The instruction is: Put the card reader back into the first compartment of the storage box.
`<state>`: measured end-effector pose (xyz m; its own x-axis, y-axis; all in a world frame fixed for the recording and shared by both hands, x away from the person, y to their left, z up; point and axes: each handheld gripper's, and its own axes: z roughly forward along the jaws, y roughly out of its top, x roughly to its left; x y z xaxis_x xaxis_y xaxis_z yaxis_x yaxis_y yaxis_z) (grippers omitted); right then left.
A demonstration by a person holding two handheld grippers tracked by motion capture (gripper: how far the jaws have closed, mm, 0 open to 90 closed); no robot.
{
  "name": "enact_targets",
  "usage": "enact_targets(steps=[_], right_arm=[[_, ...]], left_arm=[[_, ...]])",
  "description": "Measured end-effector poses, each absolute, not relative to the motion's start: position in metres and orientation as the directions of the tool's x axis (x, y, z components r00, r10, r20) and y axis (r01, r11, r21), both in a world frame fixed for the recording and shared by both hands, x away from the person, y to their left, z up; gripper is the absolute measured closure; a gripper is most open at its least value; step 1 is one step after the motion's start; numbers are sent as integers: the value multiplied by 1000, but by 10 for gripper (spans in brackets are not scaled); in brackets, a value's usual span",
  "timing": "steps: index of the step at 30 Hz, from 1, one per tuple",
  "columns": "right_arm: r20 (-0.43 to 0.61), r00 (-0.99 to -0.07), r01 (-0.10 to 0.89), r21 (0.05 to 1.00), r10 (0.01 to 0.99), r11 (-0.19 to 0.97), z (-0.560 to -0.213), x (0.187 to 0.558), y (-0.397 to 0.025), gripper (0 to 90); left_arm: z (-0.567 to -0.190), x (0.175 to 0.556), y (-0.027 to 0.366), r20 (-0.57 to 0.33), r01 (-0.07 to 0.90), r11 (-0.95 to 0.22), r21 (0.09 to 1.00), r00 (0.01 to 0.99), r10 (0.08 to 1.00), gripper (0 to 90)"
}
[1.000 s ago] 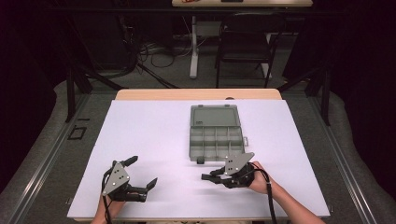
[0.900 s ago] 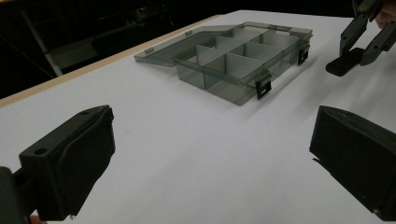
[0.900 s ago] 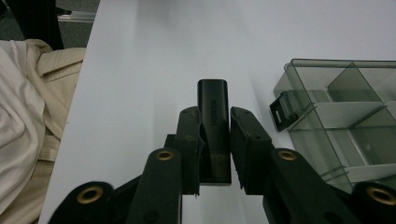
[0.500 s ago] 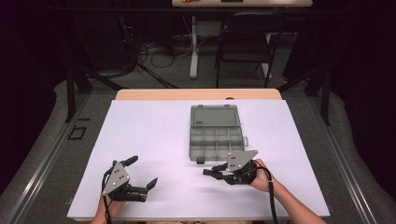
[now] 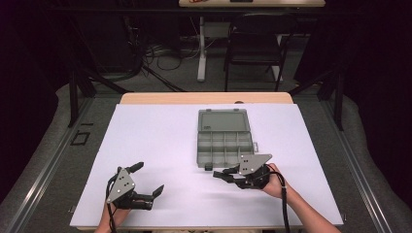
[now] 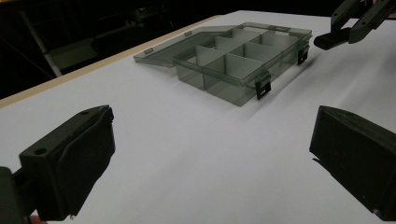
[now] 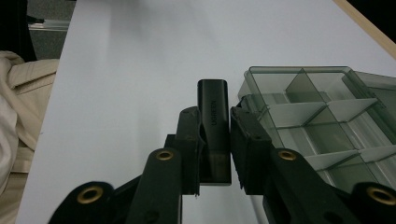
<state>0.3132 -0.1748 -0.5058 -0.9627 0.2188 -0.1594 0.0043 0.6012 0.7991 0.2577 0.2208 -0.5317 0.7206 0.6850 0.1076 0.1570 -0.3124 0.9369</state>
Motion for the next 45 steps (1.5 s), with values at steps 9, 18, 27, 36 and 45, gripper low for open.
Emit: enact_targets(steps=[9,18,27,36,45], right_arm=[[-173,-954,6,806,246,592,-502,315,-179,739],[-176,-946,18,808,270,589,-499,316,-182,739],[-181,-937,29,809,297,586,-497,318,-184,739],[-186,-926,45,811,329,584,-493,321,-186,739],[-190,-914,57,813,357,580,-489,325,-187,739]], left_arm=[[-532,258,221,109,157,-313,937,720,686,0],[-531,257,222,110,154,-312,937,719,686,0],[-532,257,221,111,156,-315,936,720,685,0],[-532,257,221,112,156,-315,936,719,686,0],[-532,257,220,112,157,-315,936,717,688,0]])
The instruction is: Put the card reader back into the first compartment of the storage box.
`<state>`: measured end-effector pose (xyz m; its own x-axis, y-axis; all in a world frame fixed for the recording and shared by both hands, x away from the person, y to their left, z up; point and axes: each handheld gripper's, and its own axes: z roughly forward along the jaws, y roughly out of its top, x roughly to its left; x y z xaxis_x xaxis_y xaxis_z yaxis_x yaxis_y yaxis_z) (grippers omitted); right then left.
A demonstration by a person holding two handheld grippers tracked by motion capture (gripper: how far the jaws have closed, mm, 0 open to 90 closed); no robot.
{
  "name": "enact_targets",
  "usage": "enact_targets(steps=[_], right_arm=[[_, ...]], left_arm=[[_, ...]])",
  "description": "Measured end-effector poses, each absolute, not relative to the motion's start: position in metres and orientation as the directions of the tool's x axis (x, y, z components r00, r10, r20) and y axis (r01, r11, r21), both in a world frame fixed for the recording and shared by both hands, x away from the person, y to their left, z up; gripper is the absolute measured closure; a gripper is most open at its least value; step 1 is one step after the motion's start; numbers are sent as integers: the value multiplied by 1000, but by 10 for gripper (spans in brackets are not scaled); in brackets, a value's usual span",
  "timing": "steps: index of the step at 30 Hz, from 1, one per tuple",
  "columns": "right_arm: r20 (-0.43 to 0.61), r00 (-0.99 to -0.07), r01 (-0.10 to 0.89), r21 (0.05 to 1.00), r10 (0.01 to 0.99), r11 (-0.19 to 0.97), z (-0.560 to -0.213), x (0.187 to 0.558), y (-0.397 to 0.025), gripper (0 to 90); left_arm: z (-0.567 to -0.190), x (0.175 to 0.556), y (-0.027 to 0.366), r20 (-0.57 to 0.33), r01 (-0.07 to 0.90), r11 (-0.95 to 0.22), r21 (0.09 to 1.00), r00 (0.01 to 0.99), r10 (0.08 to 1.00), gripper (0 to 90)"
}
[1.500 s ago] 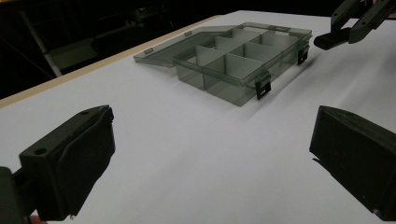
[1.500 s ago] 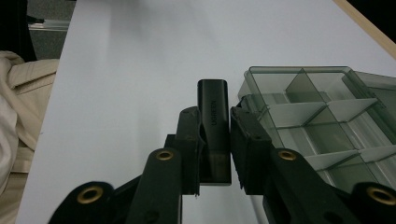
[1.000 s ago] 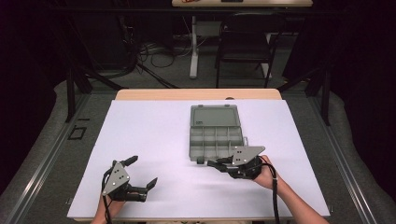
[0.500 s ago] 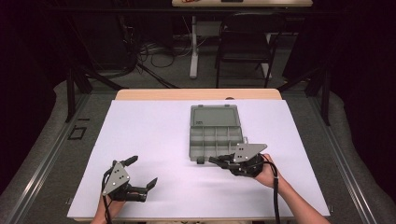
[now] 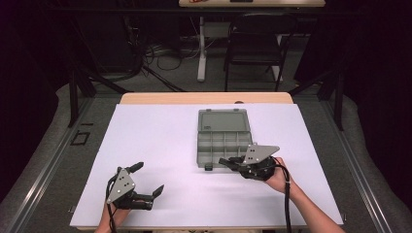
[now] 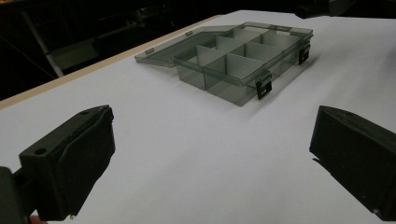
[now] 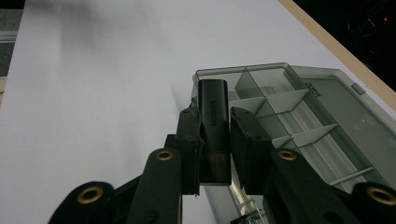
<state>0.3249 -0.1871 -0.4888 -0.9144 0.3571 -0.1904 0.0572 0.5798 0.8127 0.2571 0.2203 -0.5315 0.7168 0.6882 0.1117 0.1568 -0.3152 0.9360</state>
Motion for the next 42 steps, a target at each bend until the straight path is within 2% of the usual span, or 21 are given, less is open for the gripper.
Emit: enact_targets(steps=[22,42], right_arm=[[-208,-886,88,802,414,591,-480,341,-184,739],[-232,-875,86,789,424,608,-468,362,-168,739]], left_arm=[[-531,257,221,113,156,-314,937,713,692,0],[-532,258,219,107,156,-308,938,717,689,0]])
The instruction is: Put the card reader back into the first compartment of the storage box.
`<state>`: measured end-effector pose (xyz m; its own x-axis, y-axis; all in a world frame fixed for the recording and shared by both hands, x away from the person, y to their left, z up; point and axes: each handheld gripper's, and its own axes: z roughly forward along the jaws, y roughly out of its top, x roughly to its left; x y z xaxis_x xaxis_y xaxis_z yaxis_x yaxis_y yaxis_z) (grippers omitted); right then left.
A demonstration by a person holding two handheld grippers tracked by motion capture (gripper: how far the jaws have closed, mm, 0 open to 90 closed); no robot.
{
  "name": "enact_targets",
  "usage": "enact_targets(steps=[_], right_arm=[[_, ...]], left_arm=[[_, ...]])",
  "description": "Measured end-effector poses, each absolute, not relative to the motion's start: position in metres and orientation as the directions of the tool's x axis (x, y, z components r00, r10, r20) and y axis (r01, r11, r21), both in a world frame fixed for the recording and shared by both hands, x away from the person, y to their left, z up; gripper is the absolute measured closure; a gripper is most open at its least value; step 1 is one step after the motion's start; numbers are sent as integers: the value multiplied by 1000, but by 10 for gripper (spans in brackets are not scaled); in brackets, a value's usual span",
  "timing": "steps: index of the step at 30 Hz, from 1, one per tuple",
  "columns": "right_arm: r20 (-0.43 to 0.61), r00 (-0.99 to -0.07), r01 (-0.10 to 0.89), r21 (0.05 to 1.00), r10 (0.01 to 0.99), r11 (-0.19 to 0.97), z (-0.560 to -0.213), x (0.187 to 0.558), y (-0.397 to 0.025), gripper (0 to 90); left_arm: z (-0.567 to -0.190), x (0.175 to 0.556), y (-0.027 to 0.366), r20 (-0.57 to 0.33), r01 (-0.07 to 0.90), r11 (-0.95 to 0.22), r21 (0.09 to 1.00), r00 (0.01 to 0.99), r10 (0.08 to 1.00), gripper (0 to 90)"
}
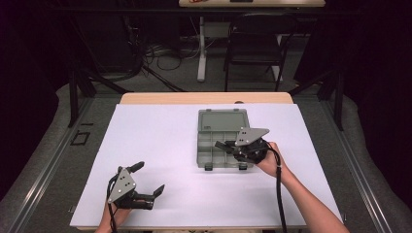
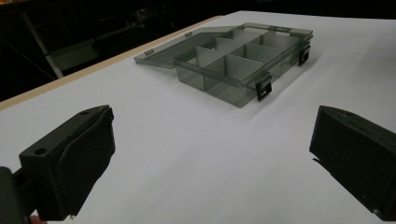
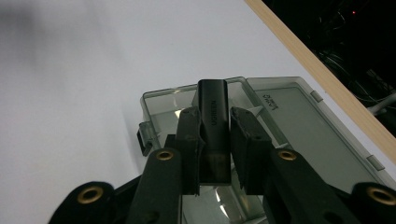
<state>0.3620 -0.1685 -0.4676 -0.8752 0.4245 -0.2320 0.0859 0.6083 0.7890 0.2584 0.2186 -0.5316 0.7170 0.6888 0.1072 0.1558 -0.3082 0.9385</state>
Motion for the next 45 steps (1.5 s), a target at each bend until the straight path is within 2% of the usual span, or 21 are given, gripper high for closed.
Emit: enact_targets(steps=[18,31,45], right_arm=[[-246,-868,92,774,432,626,-459,387,-145,739],[-229,-856,138,763,464,631,-453,402,-133,739],[-218,-834,228,700,507,677,-458,417,-116,739]], left_arm=[[-532,259,219,102,161,-306,938,717,690,0],[-533,261,217,97,168,-305,937,716,691,1],[-532,258,216,106,154,-308,939,722,684,1]])
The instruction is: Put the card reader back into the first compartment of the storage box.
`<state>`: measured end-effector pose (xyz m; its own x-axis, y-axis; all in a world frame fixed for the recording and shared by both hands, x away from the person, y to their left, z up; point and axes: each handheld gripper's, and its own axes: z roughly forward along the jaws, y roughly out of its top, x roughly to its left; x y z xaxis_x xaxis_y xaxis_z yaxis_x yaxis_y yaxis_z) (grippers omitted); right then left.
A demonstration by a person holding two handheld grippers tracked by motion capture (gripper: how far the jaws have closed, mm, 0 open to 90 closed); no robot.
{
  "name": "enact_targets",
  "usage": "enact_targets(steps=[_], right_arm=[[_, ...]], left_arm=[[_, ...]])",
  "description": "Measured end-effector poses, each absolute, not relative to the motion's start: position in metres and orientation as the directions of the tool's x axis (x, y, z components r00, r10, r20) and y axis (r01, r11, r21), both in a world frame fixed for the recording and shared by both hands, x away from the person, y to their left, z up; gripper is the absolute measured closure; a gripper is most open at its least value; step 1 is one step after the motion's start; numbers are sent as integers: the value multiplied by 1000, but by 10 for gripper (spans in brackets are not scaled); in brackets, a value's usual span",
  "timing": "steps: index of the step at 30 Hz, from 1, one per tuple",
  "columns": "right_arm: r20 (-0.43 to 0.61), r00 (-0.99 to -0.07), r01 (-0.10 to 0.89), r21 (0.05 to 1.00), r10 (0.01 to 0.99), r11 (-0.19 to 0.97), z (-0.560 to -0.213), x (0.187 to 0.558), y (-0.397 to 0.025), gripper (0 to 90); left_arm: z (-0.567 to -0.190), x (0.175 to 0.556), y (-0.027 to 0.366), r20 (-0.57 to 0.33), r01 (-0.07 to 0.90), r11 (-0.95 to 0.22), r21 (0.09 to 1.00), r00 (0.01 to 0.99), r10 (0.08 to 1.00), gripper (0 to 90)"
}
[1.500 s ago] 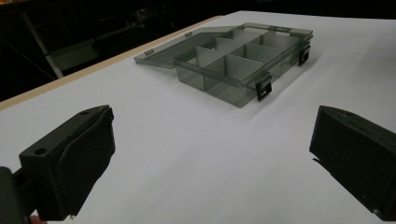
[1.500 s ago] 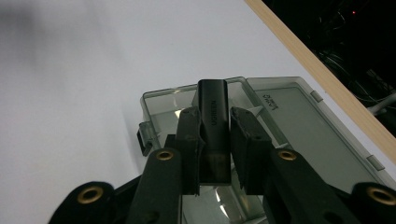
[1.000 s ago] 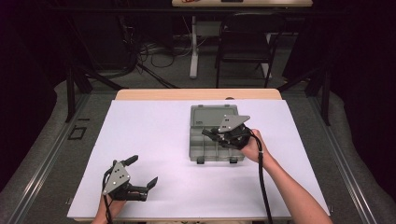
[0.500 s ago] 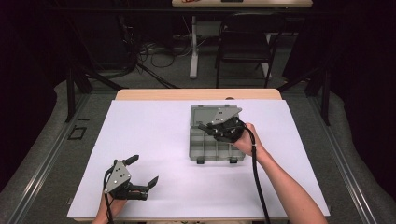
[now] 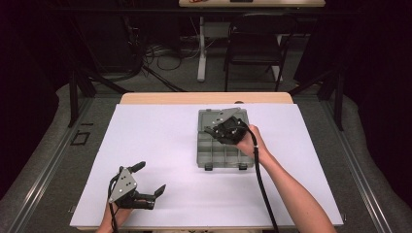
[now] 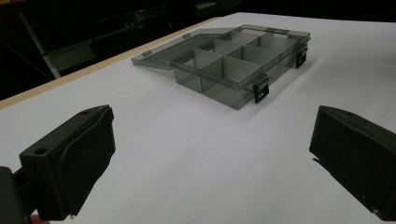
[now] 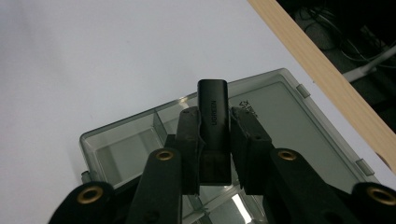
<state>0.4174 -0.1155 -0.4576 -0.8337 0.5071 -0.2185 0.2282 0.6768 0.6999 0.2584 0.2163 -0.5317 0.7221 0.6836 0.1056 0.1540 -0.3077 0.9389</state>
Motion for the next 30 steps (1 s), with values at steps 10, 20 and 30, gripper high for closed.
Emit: enact_targets(steps=[10,20,30], right_arm=[[-180,-816,314,660,550,682,-467,428,-102,738],[-160,-803,366,627,574,688,-471,432,-88,738],[-161,-783,415,585,601,697,-476,436,-74,738]], left_arm=[[-532,259,216,100,159,-305,939,723,684,1],[-532,259,216,104,153,-306,940,725,681,1],[-532,259,215,103,155,-307,939,727,679,1]])
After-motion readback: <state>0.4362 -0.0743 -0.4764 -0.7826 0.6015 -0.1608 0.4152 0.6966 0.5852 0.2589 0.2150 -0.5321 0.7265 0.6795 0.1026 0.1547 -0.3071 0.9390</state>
